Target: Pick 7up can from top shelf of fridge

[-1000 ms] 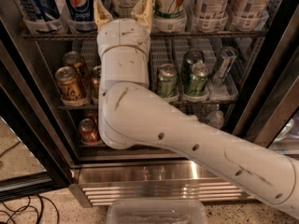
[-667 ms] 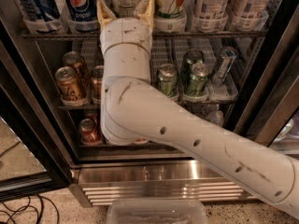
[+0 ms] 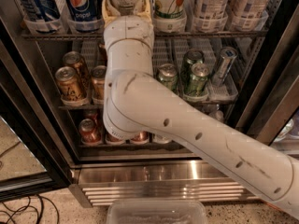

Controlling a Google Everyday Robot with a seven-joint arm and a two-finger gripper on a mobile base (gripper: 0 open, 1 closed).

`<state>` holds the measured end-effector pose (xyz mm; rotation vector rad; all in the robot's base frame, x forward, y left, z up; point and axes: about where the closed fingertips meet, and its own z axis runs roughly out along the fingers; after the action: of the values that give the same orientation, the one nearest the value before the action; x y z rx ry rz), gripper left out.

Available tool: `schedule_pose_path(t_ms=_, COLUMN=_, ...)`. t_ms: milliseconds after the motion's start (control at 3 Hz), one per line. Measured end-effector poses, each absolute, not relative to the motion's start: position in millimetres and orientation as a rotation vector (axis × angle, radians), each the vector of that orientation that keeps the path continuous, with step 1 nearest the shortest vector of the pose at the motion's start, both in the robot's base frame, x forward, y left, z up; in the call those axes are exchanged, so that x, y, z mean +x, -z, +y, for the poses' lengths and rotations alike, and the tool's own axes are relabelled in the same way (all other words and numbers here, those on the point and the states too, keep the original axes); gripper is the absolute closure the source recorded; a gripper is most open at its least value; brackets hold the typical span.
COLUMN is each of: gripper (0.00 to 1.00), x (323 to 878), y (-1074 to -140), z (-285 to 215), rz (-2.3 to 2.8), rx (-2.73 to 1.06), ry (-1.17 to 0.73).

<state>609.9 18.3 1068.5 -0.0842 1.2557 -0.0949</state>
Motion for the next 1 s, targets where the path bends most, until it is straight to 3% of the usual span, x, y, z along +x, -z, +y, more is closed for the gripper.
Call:
schedule_pose_path(t_ms=667, gripper=0.99, x=606.6, y=-1071.6, z=18.1, rz=1.256, rx=-0.084, ry=0.095)
schedule_pose_path(t_ms=1000, gripper=1.00, x=608.5, y=-1071.2, z=13.0, rz=1.249, rx=-0.079, ry=0.087)
